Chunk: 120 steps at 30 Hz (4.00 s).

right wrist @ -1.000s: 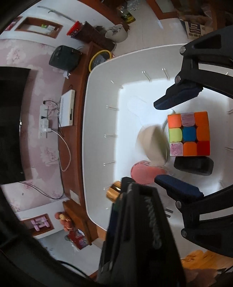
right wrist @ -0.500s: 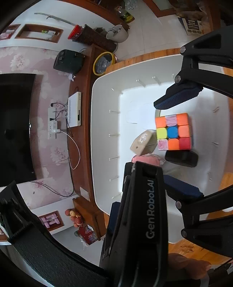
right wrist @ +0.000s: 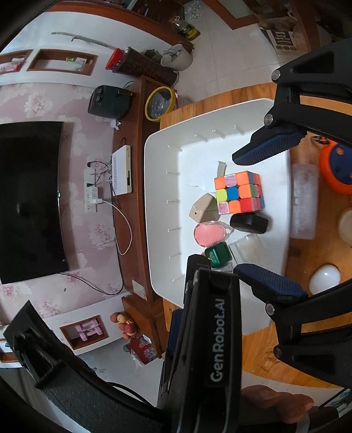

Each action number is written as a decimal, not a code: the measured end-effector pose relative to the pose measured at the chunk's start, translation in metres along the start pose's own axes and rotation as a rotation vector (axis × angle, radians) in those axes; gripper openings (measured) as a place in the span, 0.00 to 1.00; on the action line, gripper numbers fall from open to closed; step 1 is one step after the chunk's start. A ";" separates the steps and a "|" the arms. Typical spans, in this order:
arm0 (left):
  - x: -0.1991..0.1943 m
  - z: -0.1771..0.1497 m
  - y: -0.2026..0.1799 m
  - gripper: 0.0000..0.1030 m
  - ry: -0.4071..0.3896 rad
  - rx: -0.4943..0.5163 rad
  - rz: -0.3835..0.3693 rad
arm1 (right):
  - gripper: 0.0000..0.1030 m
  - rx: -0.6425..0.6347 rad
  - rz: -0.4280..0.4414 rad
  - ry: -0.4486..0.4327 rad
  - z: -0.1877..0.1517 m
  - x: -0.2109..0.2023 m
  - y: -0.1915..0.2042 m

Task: Organize rigid objects
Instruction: 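Lower both objects into the bin and open both grippers, then lift both tools out and reach toward the white egg-shaped case and gold compact, then close the left gripper on the white vivo case while the right grasps the gold compact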

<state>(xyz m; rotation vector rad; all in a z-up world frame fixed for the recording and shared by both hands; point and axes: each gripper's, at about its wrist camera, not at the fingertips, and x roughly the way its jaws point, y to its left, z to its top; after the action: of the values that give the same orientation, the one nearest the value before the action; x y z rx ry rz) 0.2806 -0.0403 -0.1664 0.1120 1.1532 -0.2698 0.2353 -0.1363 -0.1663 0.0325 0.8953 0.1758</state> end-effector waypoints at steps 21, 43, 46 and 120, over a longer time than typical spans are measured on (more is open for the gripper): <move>-0.083 -0.054 -0.006 0.77 -0.107 0.007 -0.058 | 0.74 -0.024 -0.078 -0.080 -0.040 -0.092 0.029; -0.100 -0.115 0.008 0.83 -0.133 0.005 -0.021 | 0.74 -0.019 -0.130 -0.051 -0.106 -0.120 0.008; -0.088 -0.125 0.011 0.83 -0.098 0.002 -0.014 | 0.74 -0.010 -0.123 -0.026 -0.121 -0.116 0.004; 0.017 -0.164 0.016 0.57 0.107 -0.004 -0.135 | 0.55 0.000 -0.005 0.145 -0.163 0.011 0.027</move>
<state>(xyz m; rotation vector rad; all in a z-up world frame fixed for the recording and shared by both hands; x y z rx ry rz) 0.1461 0.0094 -0.2492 0.0457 1.2695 -0.3845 0.1112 -0.1151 -0.2743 0.0174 1.0396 0.1755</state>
